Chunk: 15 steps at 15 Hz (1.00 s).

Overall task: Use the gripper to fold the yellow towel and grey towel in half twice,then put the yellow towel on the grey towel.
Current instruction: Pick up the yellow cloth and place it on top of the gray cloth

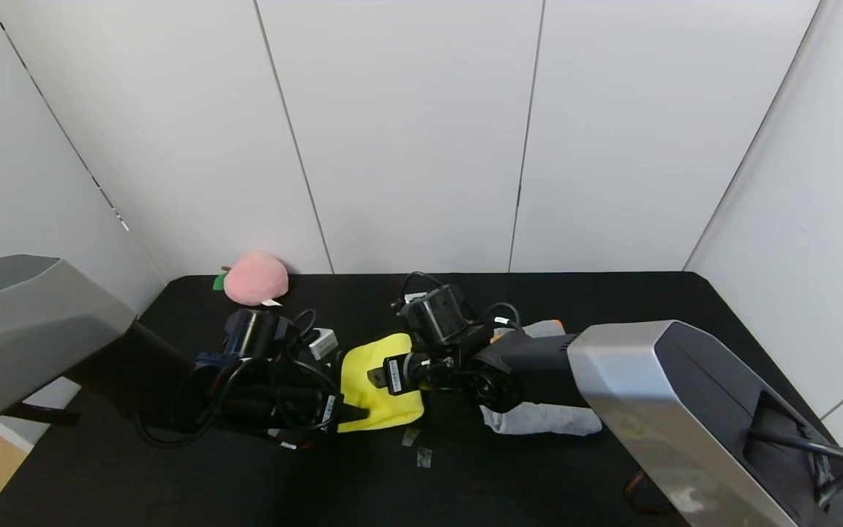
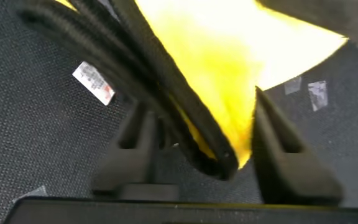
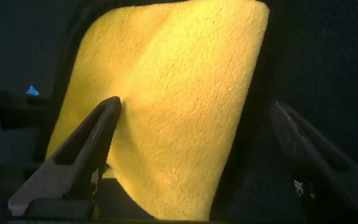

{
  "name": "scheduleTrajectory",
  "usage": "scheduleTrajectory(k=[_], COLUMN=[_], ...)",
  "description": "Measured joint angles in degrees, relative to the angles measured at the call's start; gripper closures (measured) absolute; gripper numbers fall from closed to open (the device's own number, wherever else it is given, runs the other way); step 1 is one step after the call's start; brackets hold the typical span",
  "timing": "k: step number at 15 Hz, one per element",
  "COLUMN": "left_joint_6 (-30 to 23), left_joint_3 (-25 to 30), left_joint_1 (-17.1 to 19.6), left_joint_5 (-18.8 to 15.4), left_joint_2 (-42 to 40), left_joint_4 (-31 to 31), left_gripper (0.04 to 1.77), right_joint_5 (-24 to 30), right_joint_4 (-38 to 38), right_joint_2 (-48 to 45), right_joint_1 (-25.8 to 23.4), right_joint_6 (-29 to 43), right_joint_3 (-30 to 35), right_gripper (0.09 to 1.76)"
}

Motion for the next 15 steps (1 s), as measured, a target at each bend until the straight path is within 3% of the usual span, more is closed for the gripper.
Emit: scheduleTrajectory(k=[1, 2, 3, 14, 15], left_joint_6=[0.0, 0.0, 0.0, 0.0, 0.0], left_joint_3=[0.0, 0.0, 0.1, 0.8, 0.8], left_joint_1=[-0.1, -0.2, -0.2, -0.5, -0.5], left_joint_5=[0.0, 0.0, 0.0, 0.2, 0.2], left_joint_2=[0.1, 0.3, 0.3, 0.7, 0.7], left_joint_4=[0.0, -0.1, -0.6, -1.8, -1.8], left_gripper=[1.04, 1.47, 1.64, 1.63, 1.63], right_joint_5=[0.0, 0.0, 0.0, 0.9, 1.5], right_joint_4=[0.0, 0.0, 0.0, -1.5, -1.3], right_joint_2=[0.0, 0.0, 0.0, 1.5, 1.7], right_joint_1=[0.0, 0.0, 0.0, 0.8, 0.9], right_joint_6=[0.0, 0.0, 0.0, -0.1, -0.2], right_joint_3=[0.0, 0.0, 0.0, 0.0, 0.0], right_gripper=[0.14, 0.14, 0.14, 0.14, 0.28])
